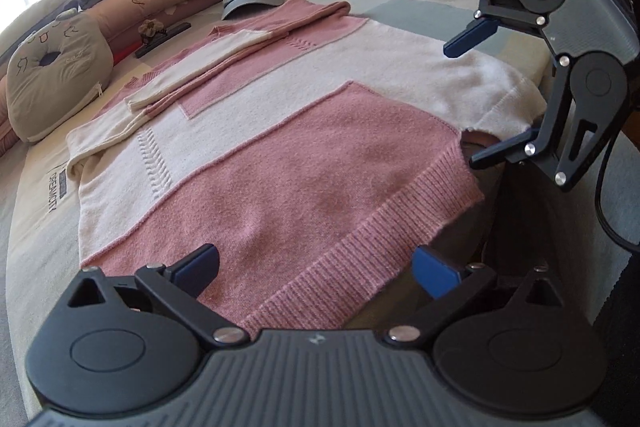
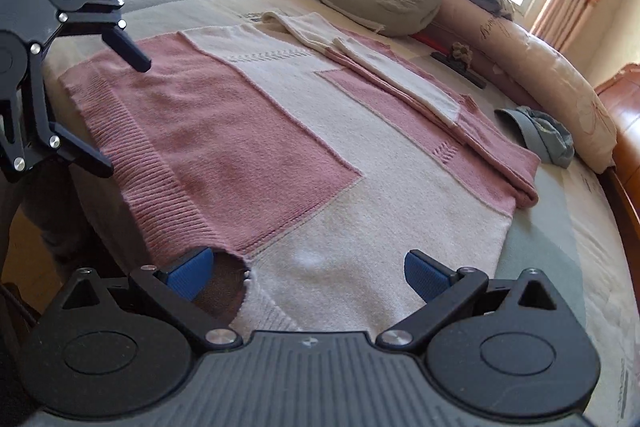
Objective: Fold clothes
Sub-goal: 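Grasp the pink ribbed hem with both tools, then lift the hem with both tools and fold it over the sleeves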
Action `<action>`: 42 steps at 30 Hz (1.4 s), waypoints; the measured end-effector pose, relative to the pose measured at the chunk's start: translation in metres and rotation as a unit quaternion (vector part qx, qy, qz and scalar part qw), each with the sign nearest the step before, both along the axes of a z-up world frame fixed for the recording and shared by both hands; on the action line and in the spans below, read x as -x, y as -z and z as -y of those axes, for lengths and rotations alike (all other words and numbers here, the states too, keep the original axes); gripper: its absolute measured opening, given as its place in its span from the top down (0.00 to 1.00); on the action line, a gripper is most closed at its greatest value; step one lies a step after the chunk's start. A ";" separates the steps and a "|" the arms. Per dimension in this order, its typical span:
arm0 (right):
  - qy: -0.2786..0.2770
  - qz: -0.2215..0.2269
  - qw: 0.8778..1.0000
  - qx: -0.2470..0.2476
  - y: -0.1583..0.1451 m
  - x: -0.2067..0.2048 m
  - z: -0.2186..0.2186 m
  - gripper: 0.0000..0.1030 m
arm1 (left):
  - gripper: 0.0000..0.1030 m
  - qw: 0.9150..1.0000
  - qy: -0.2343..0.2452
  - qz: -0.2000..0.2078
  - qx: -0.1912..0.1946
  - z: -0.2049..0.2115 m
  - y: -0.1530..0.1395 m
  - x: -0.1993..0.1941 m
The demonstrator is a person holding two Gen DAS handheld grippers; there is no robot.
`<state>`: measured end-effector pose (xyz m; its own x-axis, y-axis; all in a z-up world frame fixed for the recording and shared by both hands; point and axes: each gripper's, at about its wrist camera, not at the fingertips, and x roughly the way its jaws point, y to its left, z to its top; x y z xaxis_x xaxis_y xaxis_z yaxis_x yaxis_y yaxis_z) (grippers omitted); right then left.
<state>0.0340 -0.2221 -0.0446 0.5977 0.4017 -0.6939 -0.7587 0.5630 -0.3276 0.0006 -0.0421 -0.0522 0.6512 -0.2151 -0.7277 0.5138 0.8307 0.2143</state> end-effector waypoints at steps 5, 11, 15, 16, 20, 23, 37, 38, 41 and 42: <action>-0.077 0.020 0.995 0.055 0.010 0.027 -0.022 0.00 | 0.01 0.999 0.027 0.017 -0.025 0.018 0.001 0.007; -0.069 0.071 0.990 0.105 0.022 0.032 -0.038 0.00 | 0.01 0.998 0.048 0.018 -0.048 0.035 0.010 0.009; -0.071 0.067 0.990 0.104 0.017 0.029 -0.038 0.00 | 0.01 0.997 0.059 0.018 -0.051 0.041 0.012 0.007; -0.072 0.067 0.990 0.103 0.016 0.029 -0.038 0.00 | 0.01 0.997 0.059 0.019 -0.051 0.042 0.012 0.006; -0.063 0.080 0.992 0.080 0.005 0.027 -0.036 0.00 | 0.01 0.997 0.060 0.024 -0.043 0.044 0.009 0.001; -0.042 0.089 0.993 0.065 -0.001 0.019 -0.035 0.00 | 0.01 0.997 0.060 0.021 -0.051 0.046 0.011 -0.003; -0.043 0.082 0.995 0.044 -0.008 0.016 -0.030 0.00 | 0.01 0.997 0.007 0.064 -0.036 0.029 -0.004 -0.020; -0.046 0.081 0.994 0.049 -0.006 0.016 -0.033 0.00 | 0.01 0.997 0.007 0.065 -0.031 0.028 -0.006 -0.020; -0.045 0.096 0.992 0.063 0.005 0.017 -0.044 0.00 | 0.01 0.997 0.013 0.069 -0.023 0.030 -0.009 -0.018; -0.039 0.107 0.991 0.064 0.007 0.016 -0.047 0.00 | 0.01 0.997 0.019 0.067 -0.025 0.031 -0.008 -0.017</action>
